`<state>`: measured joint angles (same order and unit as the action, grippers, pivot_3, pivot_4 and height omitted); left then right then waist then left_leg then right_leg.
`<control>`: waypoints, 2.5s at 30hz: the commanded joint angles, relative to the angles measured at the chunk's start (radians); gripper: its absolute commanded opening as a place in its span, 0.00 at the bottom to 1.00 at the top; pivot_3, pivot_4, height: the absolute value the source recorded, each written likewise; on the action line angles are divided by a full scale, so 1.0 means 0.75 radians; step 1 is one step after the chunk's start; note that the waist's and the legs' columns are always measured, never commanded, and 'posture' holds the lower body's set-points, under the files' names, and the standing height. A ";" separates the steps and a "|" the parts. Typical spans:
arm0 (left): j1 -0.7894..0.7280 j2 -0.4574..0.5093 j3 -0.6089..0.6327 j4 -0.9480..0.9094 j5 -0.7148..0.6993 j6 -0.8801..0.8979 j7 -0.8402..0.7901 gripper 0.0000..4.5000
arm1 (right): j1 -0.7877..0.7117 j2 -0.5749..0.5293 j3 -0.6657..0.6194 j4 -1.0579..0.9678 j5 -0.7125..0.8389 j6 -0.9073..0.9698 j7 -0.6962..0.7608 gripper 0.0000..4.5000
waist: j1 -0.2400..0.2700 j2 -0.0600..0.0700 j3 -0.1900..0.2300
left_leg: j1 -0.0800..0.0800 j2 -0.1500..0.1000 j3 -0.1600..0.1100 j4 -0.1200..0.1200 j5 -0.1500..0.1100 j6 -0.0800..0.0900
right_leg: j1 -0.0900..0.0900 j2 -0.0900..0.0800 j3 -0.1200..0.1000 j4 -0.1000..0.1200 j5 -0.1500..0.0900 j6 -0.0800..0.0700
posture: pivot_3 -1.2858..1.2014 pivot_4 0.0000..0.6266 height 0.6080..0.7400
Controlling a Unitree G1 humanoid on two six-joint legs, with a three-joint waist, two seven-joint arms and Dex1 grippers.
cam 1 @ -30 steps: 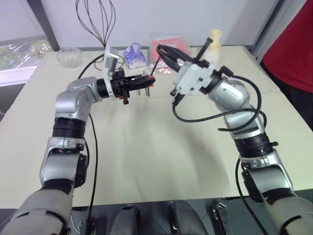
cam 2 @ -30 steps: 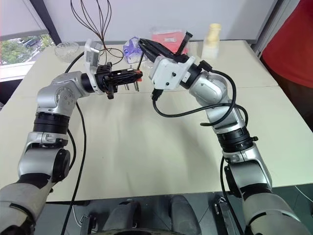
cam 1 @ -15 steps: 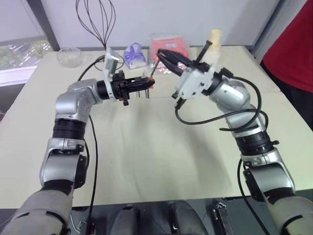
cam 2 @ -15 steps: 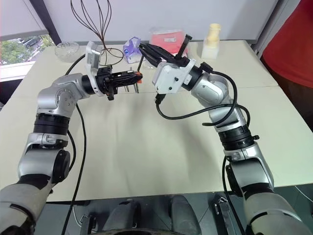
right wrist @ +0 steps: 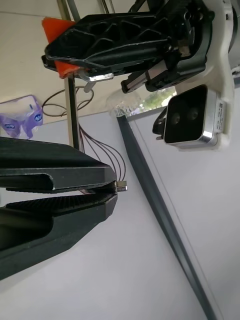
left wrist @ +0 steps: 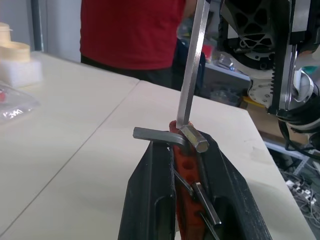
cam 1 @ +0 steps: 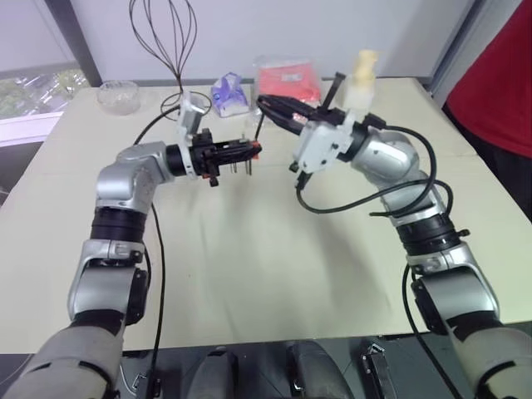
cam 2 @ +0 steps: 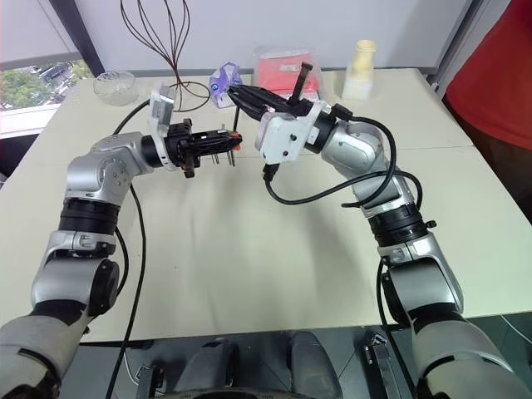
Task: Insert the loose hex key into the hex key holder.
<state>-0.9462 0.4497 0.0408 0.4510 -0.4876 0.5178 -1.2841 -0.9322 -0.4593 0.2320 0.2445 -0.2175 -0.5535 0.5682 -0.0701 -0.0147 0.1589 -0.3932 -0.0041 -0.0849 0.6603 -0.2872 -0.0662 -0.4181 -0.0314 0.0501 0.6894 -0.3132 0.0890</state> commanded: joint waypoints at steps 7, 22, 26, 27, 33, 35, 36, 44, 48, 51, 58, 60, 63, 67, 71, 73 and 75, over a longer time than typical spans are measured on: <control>-0.036 -0.004 0.028 -0.104 -0.030 -0.054 -0.010 0.00 | -0.031 0.083 0.076 0.032 0.004 -0.031 0.082 0.00 | 0.000 0.000 0.000 | 0.000 0.000 0.000 0.000 0.000 0.000 | 0.000 0.000 0.000 0.000 0.000 0.000 | 0.52 0.24 1.00; -0.013 -0.021 0.019 -0.121 -0.018 -0.067 -0.007 0.00 | -0.097 0.163 0.076 0.103 0.005 -0.028 0.099 0.00 | -0.001 0.000 0.000 | 0.000 0.000 0.000 0.000 0.000 0.000 | 0.000 0.000 0.000 0.001 0.000 0.000 | 0.52 0.24 1.00; -0.010 -0.020 0.022 -0.127 -0.018 -0.069 -0.002 0.00 | -0.101 0.175 0.069 0.101 0.014 -0.025 0.109 0.00 | -0.001 0.000 0.000 | 0.000 0.000 0.000 0.000 0.000 0.000 | 0.000 0.000 0.000 0.001 0.000 0.000 | 0.52 0.24 1.00; -0.010 -0.020 0.023 -0.127 -0.018 -0.069 0.000 0.00 | -0.099 0.174 0.067 0.098 0.015 -0.024 0.110 0.00 | 0.000 0.000 0.000 | 0.000 0.000 0.000 0.000 0.000 0.000 | 0.000 0.000 0.000 0.001 0.000 0.000 | 0.52 0.24 1.00; -0.009 -0.018 0.027 -0.119 -0.015 -0.078 0.003 0.00 | -0.077 0.173 0.053 0.071 0.026 -0.009 0.114 0.08 | -0.001 0.000 0.000 | 0.000 0.000 0.000 0.001 0.000 0.000 | 0.000 0.000 0.000 0.001 0.000 0.000 | 0.52 0.24 1.00; -0.012 -0.021 0.026 -0.110 -0.010 -0.086 0.003 0.00 | -0.074 0.178 0.048 0.068 0.027 -0.006 0.107 0.23 | -0.002 0.000 0.000 | 0.000 0.000 0.000 0.001 0.000 0.000 | 0.000 0.000 0.000 0.001 0.000 0.000 | 0.52 0.24 1.00; -0.011 -0.023 0.026 -0.110 -0.009 -0.087 0.004 0.00 | -0.072 0.179 0.047 0.063 0.027 -0.004 0.104 0.35 | -0.004 0.000 0.000 | 0.000 0.001 0.000 0.001 0.000 0.000 | 0.000 0.000 0.000 0.001 0.000 0.000 | 0.52 0.24 1.00; -0.009 -0.027 0.028 -0.110 -0.007 -0.086 0.008 0.00 | -0.064 0.171 0.035 0.018 0.025 0.041 0.090 0.78 | 0.000 0.001 0.000 | 0.000 0.001 0.000 0.001 0.000 0.000 | -0.001 0.000 0.000 0.002 0.000 0.000 | 0.52 0.24 1.00; -0.002 -0.024 0.029 -0.106 -0.004 -0.091 0.011 0.00 | -0.043 0.149 0.011 -0.030 0.051 0.090 0.096 0.78 | 0.000 0.001 0.000 | 0.000 0.001 0.000 0.001 0.000 0.000 | -0.001 0.000 0.000 0.002 0.000 0.000 | 0.52 0.24 1.00; 0.001 -0.021 0.029 -0.103 -0.001 -0.092 0.014 0.00 | -0.021 0.133 -0.028 -0.098 0.094 0.171 0.094 0.78 | 0.000 0.001 0.000 | 0.000 0.001 0.000 0.001 0.000 0.000 | -0.001 0.000 0.000 0.002 0.000 0.000 | 0.52 0.24 1.00; 0.066 0.029 0.023 -0.067 0.025 -0.054 0.031 0.00 | 0.125 0.029 -0.158 -0.438 0.430 0.755 0.254 0.78 | 0.002 0.001 0.000 | 0.000 0.002 -0.001 0.001 0.000 0.000 | 0.000 -0.001 0.000 0.002 0.000 0.000 | 0.52 0.24 1.00; 0.101 0.035 0.033 -0.058 0.003 0.008 0.050 0.00 | 0.194 -0.037 -0.167 -0.522 0.472 0.864 0.308 0.78 | 0.004 0.001 0.000 | 0.000 0.002 -0.001 0.001 -0.001 0.002 | 0.001 -0.001 0.000 0.002 0.000 0.000 | 0.52 0.24 1.00; 0.170 0.037 0.048 -0.062 -0.034 0.129 0.080 0.00 | 0.282 -0.103 -0.174 -0.603 0.490 0.953 0.329 0.78 | 0.004 0.001 0.000 | 0.001 0.001 -0.002 0.002 -0.006 0.011 | 0.002 -0.001 0.000 0.001 0.000 0.000 | 0.52 0.24 1.00; 0.272 0.009 0.059 -0.039 -0.088 0.357 0.159 0.00 | 0.354 -0.115 -0.174 -0.670 0.498 1.025 0.308 0.78 | 0.000 0.001 0.000 | 0.001 0.001 -0.002 0.003 -0.008 0.015 | 0.002 0.000 0.000 0.002 0.000 0.000 | 0.52 0.24 1.00; 0.293 -0.023 0.080 0.052 -0.084 0.434 0.252 0.00 | 0.369 -0.081 -0.160 -0.686 0.487 1.050 0.267 0.78 | 0.004 0.001 0.000 | 0.001 0.001 -0.002 0.004 -0.008 0.015 | 0.002 0.001 0.000 0.002 0.000 0.000 | 0.52 0.24 1.00; 0.272 -0.036 0.128 0.149 -0.101 0.504 0.327 0.00 | 0.376 -0.068 -0.156 -0.690 0.482 1.053 0.253 0.78 | 0.005 0.001 0.000 | 0.001 0.001 -0.002 0.004 -0.008 0.015 | 0.002 0.000 0.000 0.002 0.000 0.000 | 0.52 0.24 1.00; 0.241 -0.041 0.174 0.264 -0.098 0.560 0.414 0.21 | 0.378 -0.058 -0.152 -0.692 0.478 1.055 0.241 0.79 | 0.006 0.001 0.000 | 0.001 0.000 -0.002 0.004 -0.008 0.015 | 0.002 0.000 0.000 0.002 0.000 0.000 | 0.52 0.24 1.00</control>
<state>-0.7338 0.4155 0.1290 0.6149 -0.5421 0.9101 -1.0149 -0.6432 -0.5108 0.1272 -0.2366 0.1396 0.2433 0.7630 -0.0659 -0.0139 0.1592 -0.3923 -0.0042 -0.0864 0.6634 -0.2934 -0.0551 -0.4163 -0.0315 0.0500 0.6907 -0.3132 0.0890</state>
